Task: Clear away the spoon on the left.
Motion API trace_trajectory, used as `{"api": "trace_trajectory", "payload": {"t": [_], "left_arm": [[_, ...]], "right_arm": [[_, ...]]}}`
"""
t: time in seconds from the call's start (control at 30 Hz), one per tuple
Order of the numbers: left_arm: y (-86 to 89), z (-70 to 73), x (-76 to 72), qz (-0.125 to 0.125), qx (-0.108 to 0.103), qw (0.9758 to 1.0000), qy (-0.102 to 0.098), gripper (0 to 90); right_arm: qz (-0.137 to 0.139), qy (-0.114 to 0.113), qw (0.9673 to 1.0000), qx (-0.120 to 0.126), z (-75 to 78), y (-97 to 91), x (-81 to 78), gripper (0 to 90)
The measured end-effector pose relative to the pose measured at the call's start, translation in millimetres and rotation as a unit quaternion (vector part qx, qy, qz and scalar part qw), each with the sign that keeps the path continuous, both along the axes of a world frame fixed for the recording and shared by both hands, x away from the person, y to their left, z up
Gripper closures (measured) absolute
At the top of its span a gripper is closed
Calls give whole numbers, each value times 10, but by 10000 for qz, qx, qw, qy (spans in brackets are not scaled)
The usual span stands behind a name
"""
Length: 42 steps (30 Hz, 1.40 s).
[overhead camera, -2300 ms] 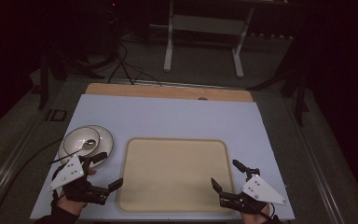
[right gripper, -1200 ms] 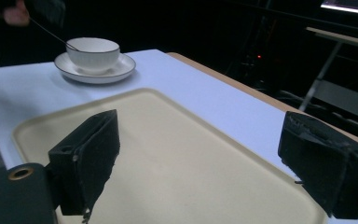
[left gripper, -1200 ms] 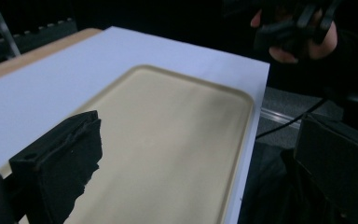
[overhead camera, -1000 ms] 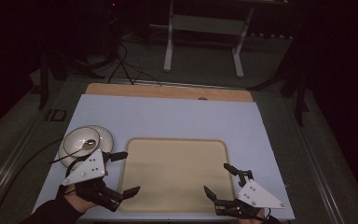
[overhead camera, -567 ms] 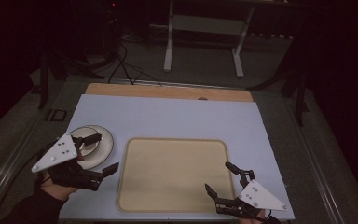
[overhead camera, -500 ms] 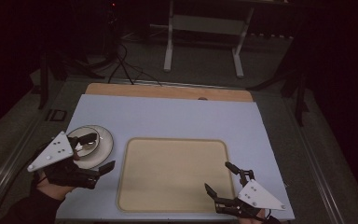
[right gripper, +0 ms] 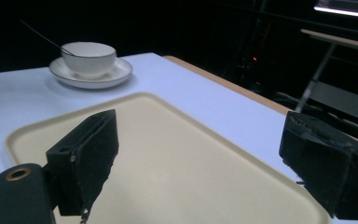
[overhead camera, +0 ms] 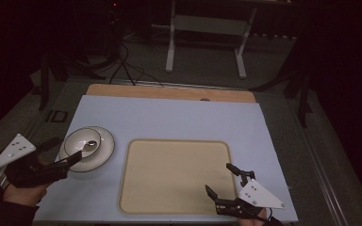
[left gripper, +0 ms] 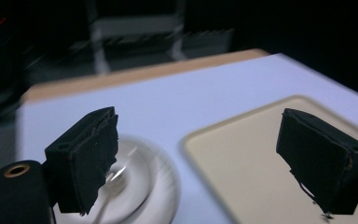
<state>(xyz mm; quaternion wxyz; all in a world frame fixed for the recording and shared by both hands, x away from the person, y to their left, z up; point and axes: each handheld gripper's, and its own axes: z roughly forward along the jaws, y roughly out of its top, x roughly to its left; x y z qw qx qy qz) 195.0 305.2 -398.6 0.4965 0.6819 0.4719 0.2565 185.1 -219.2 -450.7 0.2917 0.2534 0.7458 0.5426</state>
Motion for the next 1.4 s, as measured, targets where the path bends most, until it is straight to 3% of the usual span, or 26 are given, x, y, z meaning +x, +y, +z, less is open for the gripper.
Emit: {"api": "trace_trajectory", "payload": {"t": [0.03, 0.1, 0.17, 0.47, 0.63, 0.7, 0.8, 0.83, 0.87, 1.0, 1.07, 1.1, 1.2, 1.3, 1.4], "left_arm": [[0, 0, 0, 0, 0, 10000, 0, 132], [111, -55, -13, 339, -144, 9991, 199, 132], [191, -103, -26, 485, -342, 9978, 293, 132], [394, -269, -90, 871, -364, 9942, 509, 138], [527, -410, -112, 1158, -608, 9884, 771, 138], [543, -441, -108, 1176, -629, 9875, 835, 138], [579, -563, -80, 1376, -836, 9804, 1138, 138], [579, -563, -80, 1376, -836, 9804, 1138, 138], [590, -617, -52, 1414, -982, 9761, 1324, 138], [608, -702, -9, 1529, -1272, 9684, 1503, 153], [608, -702, -9, 1529, -1272, 9684, 1503, 164], [604, -743, 14, 1566, -1430, 9651, 1535, 199], [603, -788, 40, 1618, -1570, 9606, 1625, 279], [626, -843, 56, 1664, -1890, 9533, 1670, 390], [626, -873, 54, 1701, -2052, 9497, 1647, 502]], "right_arm": [[0, 0, 10000, 0, 0, 0, 0, 117], [50, 44, 10000, 29, -5, -1, 10, 111], [53, 18, 10000, 37, 0, 3, 4, 111], [90, -87, 9999, 0, 10, 7, -19, 111], [146, -68, 9999, -1, 10, 10, -27, 111], [144, -81, 9999, -10, 10, 14, -27, 111], [176, -67, 9998, -85, 4, 26, -26, 111], [176, -67, 9998, -85, 4, 26, -26, 111], [183, -62, 9997, -126, -4, 37, -22, 112], [191, -21, 9997, -167, -14, 47, -16, 111], [199, -14, 9996, -180, -17, 48, -14, 112], [211, 4, 9996, -191, -21, 49, -11, 112], [212, 21, 9996, -198, -24, 50, -9, 112], [220, 10, 9995, -211, -26, 53, -9, 112], [222, 14, 9995, -217, -28, 53, -8, 112]]}}
